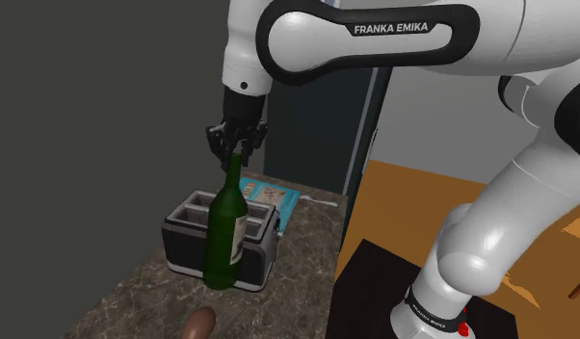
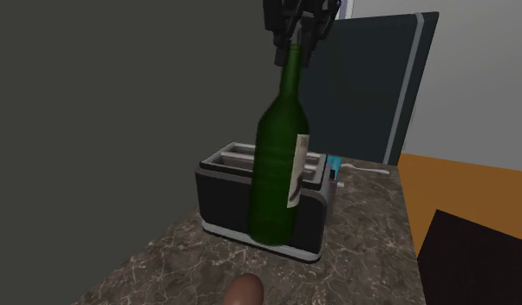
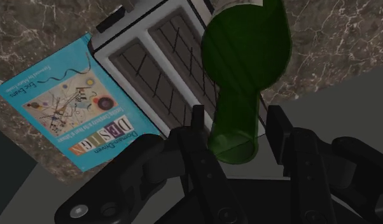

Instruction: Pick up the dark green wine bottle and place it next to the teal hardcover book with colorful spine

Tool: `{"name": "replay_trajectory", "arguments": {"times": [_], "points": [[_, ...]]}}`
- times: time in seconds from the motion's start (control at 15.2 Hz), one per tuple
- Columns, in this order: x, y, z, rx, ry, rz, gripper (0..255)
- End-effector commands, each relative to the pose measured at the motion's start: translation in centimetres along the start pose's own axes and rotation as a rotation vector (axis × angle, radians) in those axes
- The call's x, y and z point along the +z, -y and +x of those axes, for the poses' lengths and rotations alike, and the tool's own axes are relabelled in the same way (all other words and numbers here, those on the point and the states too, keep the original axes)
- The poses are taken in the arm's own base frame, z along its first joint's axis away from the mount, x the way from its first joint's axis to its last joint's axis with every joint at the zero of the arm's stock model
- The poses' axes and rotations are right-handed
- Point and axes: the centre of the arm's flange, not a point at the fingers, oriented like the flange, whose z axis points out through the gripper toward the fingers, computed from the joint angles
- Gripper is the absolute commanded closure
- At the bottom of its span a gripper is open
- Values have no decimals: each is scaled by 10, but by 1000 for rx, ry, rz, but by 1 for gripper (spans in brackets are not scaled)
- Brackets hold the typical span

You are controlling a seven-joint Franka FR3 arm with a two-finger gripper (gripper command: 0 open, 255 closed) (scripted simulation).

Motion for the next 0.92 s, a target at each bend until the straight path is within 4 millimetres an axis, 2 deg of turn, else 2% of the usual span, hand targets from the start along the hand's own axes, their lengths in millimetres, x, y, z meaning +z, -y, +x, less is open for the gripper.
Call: {"name": "replay_trajectory", "arguments": {"times": [0.0, 0.86], "points": [[1, -30, 4, 0, 1, -1, 255], [-6, -200, 19, 0, 1, -1, 255]]}}
